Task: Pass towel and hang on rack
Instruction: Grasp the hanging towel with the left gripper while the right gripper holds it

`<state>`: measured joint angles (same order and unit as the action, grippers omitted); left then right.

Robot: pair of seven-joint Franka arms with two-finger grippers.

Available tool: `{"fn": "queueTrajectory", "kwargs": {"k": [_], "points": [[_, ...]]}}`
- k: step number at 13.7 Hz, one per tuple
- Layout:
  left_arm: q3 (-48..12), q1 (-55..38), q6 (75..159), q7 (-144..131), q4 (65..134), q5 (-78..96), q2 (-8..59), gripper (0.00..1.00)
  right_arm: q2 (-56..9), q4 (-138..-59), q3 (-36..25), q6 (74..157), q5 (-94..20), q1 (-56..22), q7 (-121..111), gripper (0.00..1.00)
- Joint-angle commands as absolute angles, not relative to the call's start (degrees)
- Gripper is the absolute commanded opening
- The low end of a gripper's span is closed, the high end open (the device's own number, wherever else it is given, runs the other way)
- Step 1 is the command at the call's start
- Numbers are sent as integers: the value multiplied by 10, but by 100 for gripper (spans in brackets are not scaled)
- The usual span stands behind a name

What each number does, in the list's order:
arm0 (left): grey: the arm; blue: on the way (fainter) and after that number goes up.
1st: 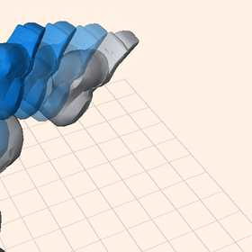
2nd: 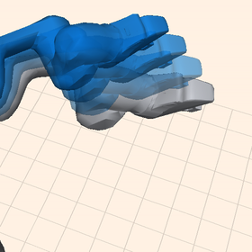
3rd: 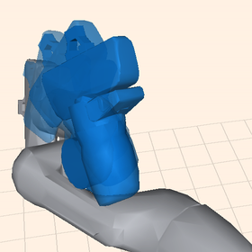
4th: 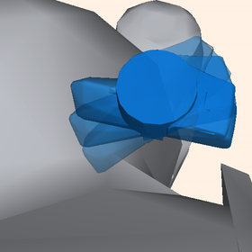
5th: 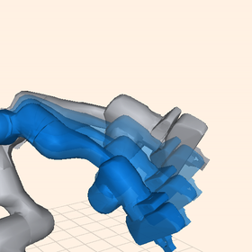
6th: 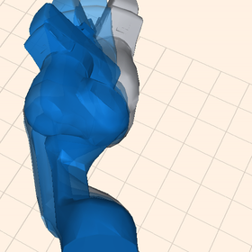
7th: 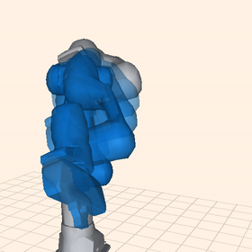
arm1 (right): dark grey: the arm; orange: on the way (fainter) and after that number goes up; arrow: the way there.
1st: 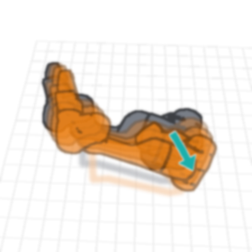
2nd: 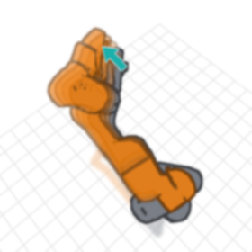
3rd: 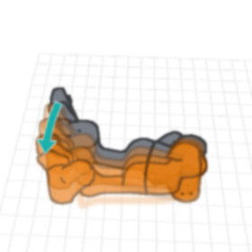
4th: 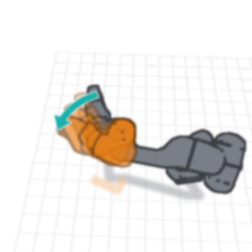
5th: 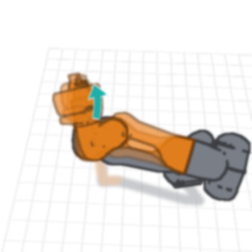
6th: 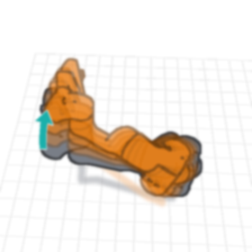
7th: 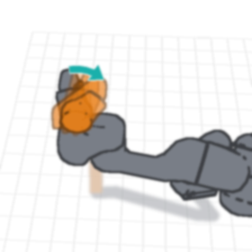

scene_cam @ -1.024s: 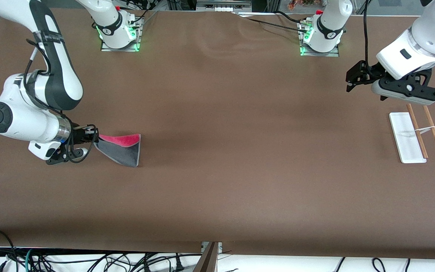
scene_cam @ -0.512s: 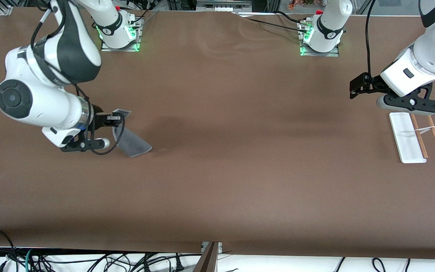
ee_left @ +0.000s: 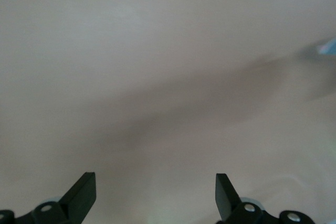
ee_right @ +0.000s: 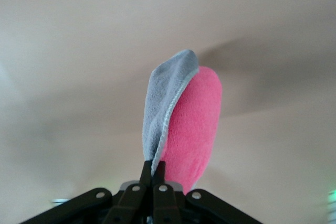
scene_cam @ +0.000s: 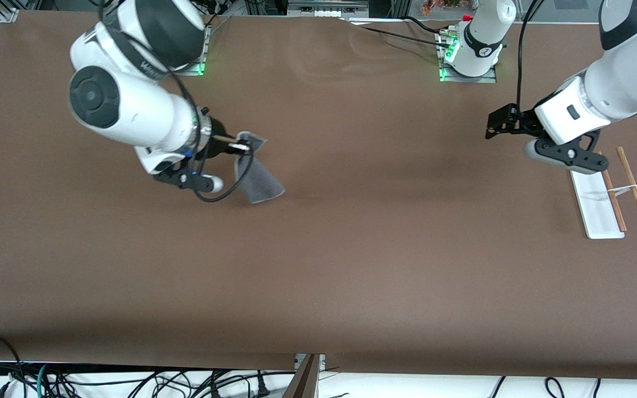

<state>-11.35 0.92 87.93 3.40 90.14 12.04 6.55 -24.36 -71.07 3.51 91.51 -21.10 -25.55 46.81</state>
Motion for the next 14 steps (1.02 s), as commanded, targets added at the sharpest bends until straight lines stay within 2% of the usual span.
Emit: {"fn": "queueTrajectory", "kwargs": {"k": [1,6,9,12,14], "points": [[-122,8,908,103,901,149,97,100,-272,-662,36,946,-263,-279,574,0],[-186,10,993,207,918,191,164,100,-277,-662,36,1054,-319,-322,705,0],[-215,11,1076,308,994,282,156,100,-279,-662,36,1105,-323,-346,765,0],[-264,16,1094,328,1027,298,125,100,-281,-662,36,1132,-323,-361,795,0],[-275,17,1103,382,1029,312,120,100,-281,-662,36,1141,-323,-364,810,0]]}}
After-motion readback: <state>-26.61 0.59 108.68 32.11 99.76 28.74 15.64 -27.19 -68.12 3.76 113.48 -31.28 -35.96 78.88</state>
